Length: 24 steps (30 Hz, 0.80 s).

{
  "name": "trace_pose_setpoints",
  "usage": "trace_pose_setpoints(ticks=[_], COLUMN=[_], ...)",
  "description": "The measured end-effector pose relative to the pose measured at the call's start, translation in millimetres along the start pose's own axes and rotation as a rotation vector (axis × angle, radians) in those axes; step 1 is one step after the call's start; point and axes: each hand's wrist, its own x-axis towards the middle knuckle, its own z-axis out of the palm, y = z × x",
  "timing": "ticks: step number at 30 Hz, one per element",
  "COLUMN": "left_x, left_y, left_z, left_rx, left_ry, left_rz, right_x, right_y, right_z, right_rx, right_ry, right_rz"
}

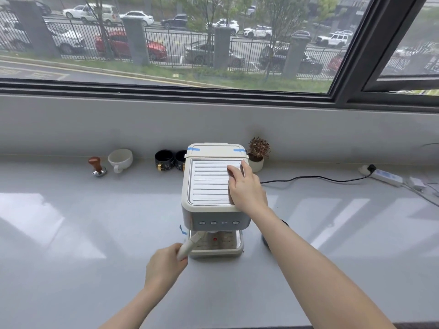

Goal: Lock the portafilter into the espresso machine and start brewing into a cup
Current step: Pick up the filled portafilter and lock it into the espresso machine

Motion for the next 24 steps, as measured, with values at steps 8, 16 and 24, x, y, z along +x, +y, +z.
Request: trace_pose_setpoints(ticks=[8,16,24], left_x=[21.4,27.3,18.8], left_y=[13.3,22.1,17.7], left_z=[-1.2,9.1,11.3], left_rx=[-0.052,-0.079,-0.122], left_ry=[0.013,0.018,0.028], left_rz=[-0.037,-0.048,-0.065], right_x=[-0.8,-0.6,-0.4], right_y=[0.1,0.1,0.1], right_z=[0.2,0.2,0.5], right_rx=[0.003,-0.001,-0.004], right_ry=[0.008,0.008,0.013], right_rz=[0.006,0.010,0.013])
